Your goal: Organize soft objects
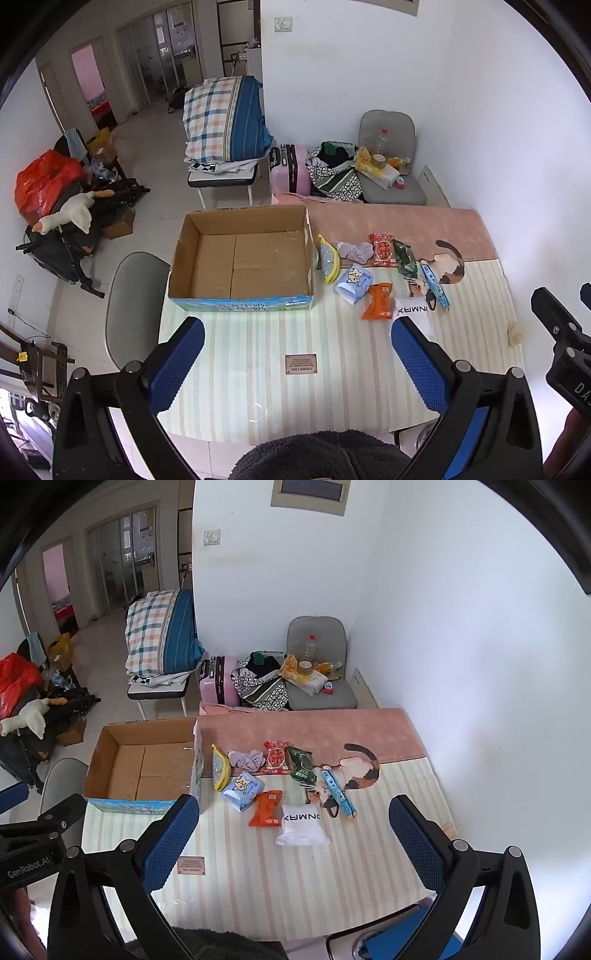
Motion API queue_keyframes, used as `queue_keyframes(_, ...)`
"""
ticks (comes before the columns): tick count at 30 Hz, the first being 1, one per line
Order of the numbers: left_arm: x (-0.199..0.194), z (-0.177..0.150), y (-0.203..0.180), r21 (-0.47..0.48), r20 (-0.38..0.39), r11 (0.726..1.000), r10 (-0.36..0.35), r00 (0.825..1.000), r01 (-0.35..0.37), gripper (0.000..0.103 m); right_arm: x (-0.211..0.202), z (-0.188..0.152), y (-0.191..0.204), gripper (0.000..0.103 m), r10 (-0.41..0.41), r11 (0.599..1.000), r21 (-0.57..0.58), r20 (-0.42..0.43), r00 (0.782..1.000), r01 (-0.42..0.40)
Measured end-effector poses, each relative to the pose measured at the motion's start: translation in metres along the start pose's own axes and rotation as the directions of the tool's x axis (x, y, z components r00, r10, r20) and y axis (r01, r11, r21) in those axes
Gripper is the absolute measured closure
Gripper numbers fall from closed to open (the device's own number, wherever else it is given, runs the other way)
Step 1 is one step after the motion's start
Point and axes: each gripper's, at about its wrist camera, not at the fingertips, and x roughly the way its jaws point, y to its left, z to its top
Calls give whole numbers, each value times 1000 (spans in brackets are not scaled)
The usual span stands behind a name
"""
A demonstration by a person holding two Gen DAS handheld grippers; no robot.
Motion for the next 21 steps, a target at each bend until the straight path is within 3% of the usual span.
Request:
queue_keyframes(14,-5,6,-4,8,9,1000,-4,1000,3,0,-2,-8,-7,0,-6,1000,-15,21,1000,7)
queue_keyframes(21,-10,16,0,5,19,1000,-8,1000,8,0,-10,9,-1,0,-14,999,-32,36,999,15)
